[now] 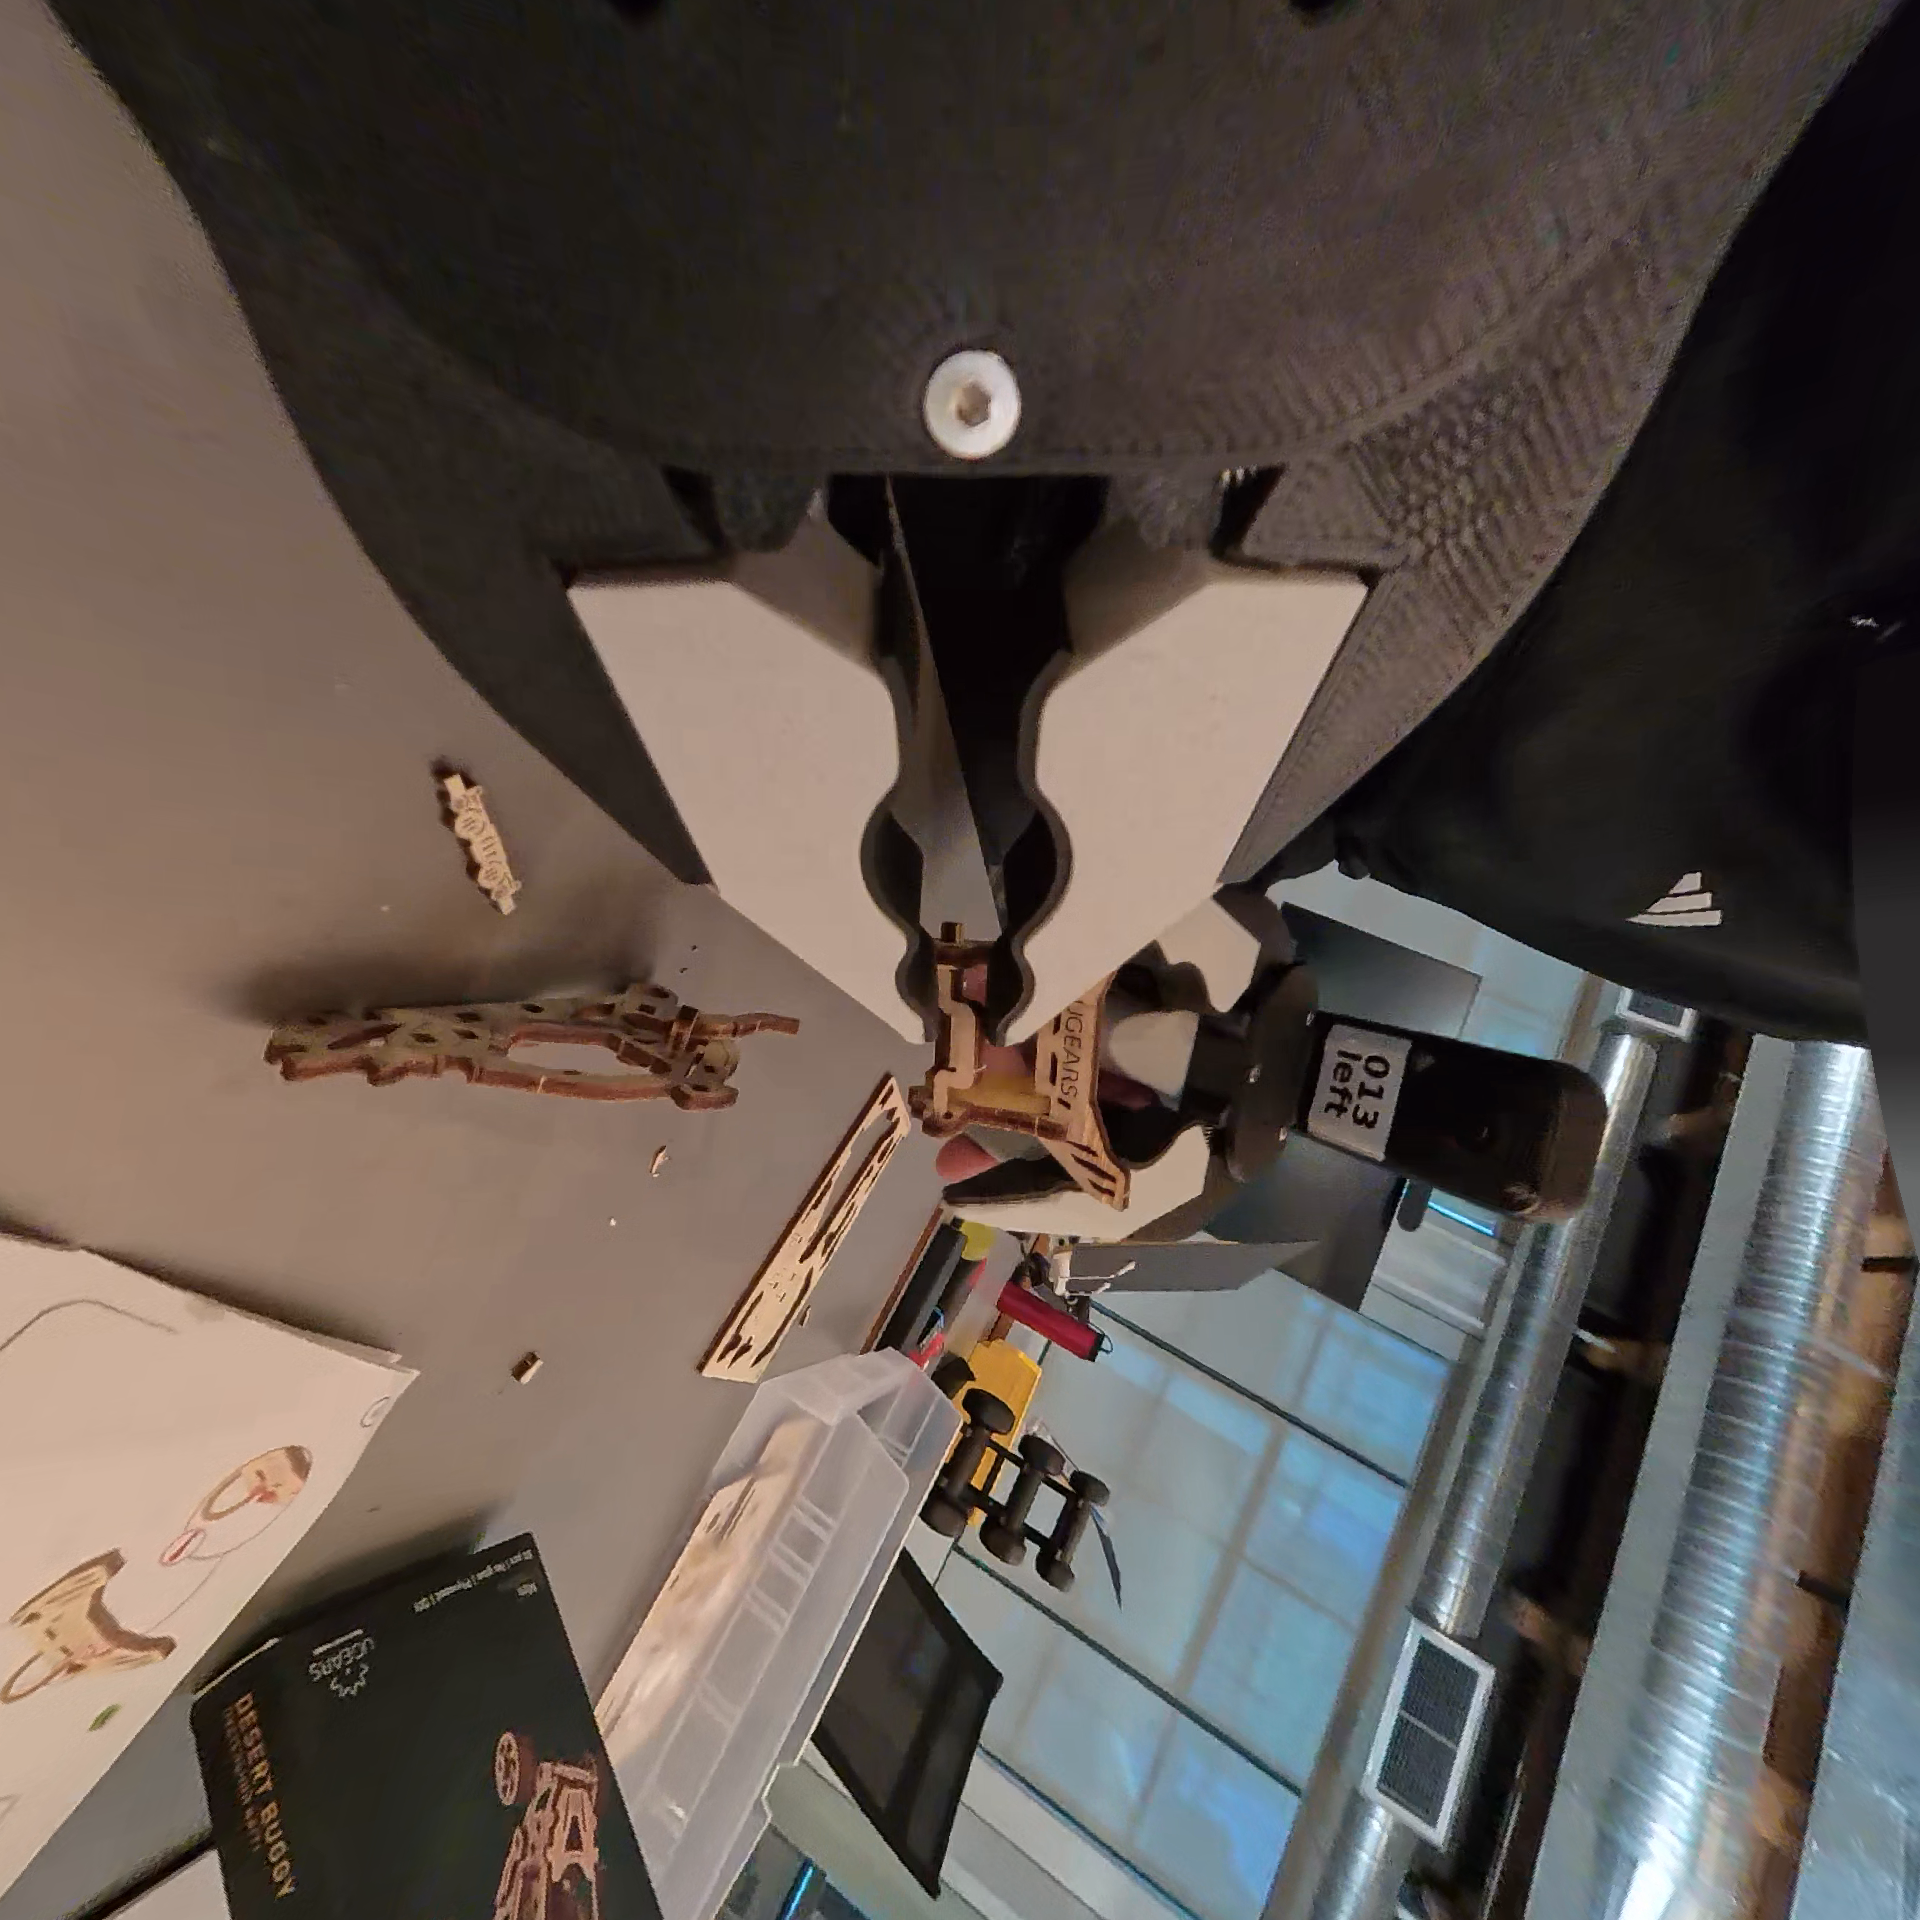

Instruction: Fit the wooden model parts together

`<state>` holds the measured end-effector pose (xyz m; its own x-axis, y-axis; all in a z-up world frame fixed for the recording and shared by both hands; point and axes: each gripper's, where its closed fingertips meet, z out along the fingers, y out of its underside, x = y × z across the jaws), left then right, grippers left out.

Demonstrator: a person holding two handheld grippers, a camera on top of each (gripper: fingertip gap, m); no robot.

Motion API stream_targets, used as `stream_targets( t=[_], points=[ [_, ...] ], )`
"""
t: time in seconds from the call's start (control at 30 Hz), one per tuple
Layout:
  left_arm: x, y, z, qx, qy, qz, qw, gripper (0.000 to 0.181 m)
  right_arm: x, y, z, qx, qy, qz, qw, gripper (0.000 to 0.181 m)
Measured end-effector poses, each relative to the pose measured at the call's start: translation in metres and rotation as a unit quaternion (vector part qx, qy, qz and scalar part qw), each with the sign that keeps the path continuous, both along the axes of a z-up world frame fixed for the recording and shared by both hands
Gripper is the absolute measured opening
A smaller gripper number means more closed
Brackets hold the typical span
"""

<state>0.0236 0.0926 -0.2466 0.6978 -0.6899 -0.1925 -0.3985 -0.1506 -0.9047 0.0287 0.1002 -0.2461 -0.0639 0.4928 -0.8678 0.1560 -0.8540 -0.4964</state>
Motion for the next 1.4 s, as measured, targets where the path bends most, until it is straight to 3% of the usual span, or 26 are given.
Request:
stream_targets(
  t=[0.03, 0.23, 0.37, 0.43, 0.5, 0.63, 0.7, 0.83, 0.97, 1.07, 1.27, 1.4],
  points=[
    [0.002, -0.001, 0.001, -0.004, -0.007, 0.002, 1.0, 0.063, 0.001, -0.001, 0.001, -0.003, 0.0, -0.001, 1.0, 0.005],
    [0.006, -0.006, -0.005, -0.025, -0.018, 0.015, 0.999, 0.06, -0.004, -0.01, -0.001, 0.007, -0.021, -0.014, 1.0, 0.005],
    [-0.003, -0.013, 0.003, -0.078, -0.116, 0.035, 0.99, 0.059, -0.003, -0.002, -0.001, 0.148, -0.082, -0.045, 0.985, 0.006],
    [-0.006, -0.016, 0.011, -0.131, -0.206, 0.035, 0.969, 0.053, -0.003, 0.003, 0.001, 0.265, -0.127, -0.059, 0.954, 0.005],
    [-0.009, -0.015, 0.015, -0.179, -0.282, 0.04, 0.942, 0.05, -0.003, 0.007, 0.003, 0.38, -0.169, -0.069, 0.907, 0.005],
    [-0.007, -0.012, 0.01, -0.228, -0.341, 0.047, 0.911, 0.045, -0.007, 0.001, 0.008, 0.533, -0.215, -0.068, 0.816, 0.005],
    [-0.004, -0.011, 0.009, -0.241, -0.371, 0.05, 0.896, 0.041, -0.008, 0.0, 0.011, 0.585, -0.227, -0.073, 0.775, 0.005],
    [-0.003, -0.011, 0.014, -0.247, -0.411, 0.041, 0.877, 0.023, -0.008, -0.002, 0.015, 0.647, -0.237, -0.074, 0.721, 0.005],
    [-0.006, -0.011, 0.014, -0.25, -0.419, 0.043, 0.872, 0.007, -0.008, -0.004, 0.018, 0.679, -0.236, -0.074, 0.691, 0.005],
    [-0.006, -0.012, 0.008, -0.254, -0.409, 0.043, 0.876, 0.004, -0.008, -0.006, 0.015, 0.685, -0.231, -0.067, 0.687, 0.006],
    [-0.01, -0.013, 0.002, -0.253, -0.385, 0.036, 0.887, 0.003, 0.0, -0.007, 0.011, 0.651, -0.214, -0.06, 0.725, 0.022],
    [-0.009, -0.017, 0.002, -0.266, -0.404, 0.009, 0.875, 0.003, 0.005, -0.013, 0.001, 0.559, -0.19, -0.026, 0.807, 0.024]
  ],
)
